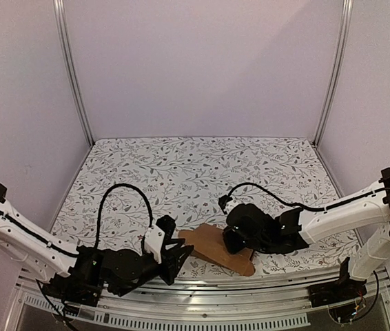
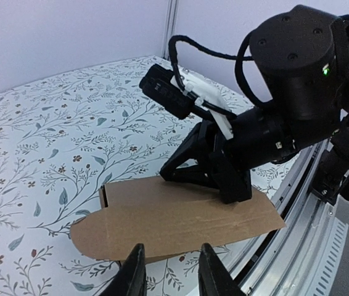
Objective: Fold the paper box
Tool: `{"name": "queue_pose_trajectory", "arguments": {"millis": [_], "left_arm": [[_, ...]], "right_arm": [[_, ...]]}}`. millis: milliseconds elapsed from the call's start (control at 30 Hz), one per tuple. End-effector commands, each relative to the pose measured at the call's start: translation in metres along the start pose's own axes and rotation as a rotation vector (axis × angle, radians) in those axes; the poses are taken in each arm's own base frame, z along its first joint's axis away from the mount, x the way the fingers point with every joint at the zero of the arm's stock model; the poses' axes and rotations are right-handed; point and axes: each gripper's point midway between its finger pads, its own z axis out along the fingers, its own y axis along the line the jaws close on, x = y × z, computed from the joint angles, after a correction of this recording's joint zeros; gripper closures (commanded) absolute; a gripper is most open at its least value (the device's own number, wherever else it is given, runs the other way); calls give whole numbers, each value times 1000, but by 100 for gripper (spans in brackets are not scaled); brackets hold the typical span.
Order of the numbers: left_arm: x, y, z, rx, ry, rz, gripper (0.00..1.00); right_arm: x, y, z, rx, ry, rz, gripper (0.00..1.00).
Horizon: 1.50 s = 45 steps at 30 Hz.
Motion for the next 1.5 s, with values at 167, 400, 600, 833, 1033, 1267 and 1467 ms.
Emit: {"name": "queue_pose_trajectory", "arguments": {"millis": [167,400,600,833,1033,1267,1467], "left_arm": [[-5,6,-6,-23,59,39,72],[-16,40,4,-107,89,-20,78],[-34,80,16,-56,107,-186,81],[-9,107,41,74,254,-392,86],[20,90,64,294,376,-570,97],[39,70,78,422,470,-660,100],[45,66,80,451,485,-681,100]], "right_arm": [[44,-6,12,124,114,-125,100],[28,-9,0,136,77,-137,100],[20,-5,-6,116,59,-133,100],[15,-5,-11,107,50,-127,100],[12,-4,-14,105,46,-128,100],[14,-6,-14,111,52,-129,100],[15,-7,-14,116,55,-129,100]]}}
